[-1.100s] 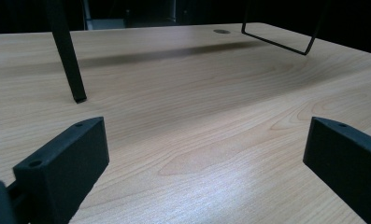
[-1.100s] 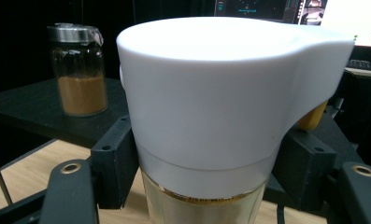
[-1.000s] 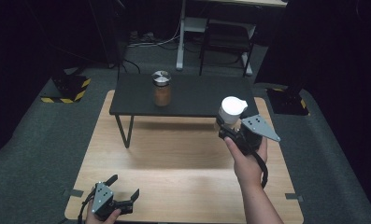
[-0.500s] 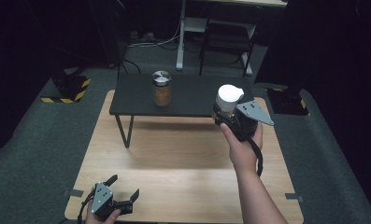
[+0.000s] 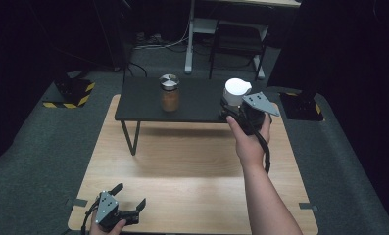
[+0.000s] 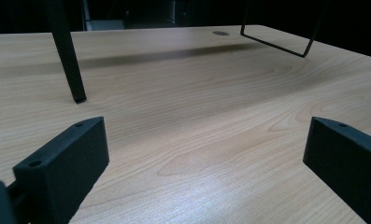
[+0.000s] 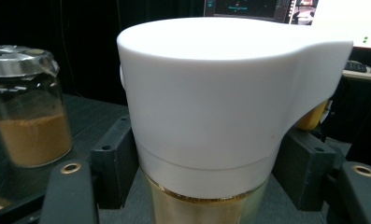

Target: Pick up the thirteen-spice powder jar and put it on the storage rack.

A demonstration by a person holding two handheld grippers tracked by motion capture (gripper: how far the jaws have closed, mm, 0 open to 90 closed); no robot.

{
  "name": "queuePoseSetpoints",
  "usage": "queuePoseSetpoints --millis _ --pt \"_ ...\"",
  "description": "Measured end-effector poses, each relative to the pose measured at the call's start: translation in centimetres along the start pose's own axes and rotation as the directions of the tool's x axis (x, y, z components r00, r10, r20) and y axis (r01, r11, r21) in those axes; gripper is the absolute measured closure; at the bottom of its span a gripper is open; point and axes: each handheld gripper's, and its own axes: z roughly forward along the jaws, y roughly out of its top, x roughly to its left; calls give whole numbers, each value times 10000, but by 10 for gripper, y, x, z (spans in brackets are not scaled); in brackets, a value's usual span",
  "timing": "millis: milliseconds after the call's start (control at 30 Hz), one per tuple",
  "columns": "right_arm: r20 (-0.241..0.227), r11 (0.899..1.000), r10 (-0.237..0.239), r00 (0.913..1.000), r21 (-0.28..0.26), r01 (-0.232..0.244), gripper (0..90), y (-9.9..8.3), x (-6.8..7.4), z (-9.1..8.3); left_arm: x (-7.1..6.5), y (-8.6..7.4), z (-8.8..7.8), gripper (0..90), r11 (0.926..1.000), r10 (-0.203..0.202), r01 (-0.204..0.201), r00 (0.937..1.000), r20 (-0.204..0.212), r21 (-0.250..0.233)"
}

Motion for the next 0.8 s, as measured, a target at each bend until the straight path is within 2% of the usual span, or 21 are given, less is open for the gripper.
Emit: queuePoseSetpoints --millis 100,333,800 --pt "33 10000 87 10000 29 -87 305 4 0 6 1 0 0 6 10000 -10 10 10000 30 -25" --pt "190 9999 -33 9998 162 30 305 10 3 20 1 -1 -1 6 10000 16 -16 10000 48 -41" --pt "298 9992 57 9995 397 -69 305 7 0 41 1 -1 -2 6 10000 -12 12 10000 58 -55"
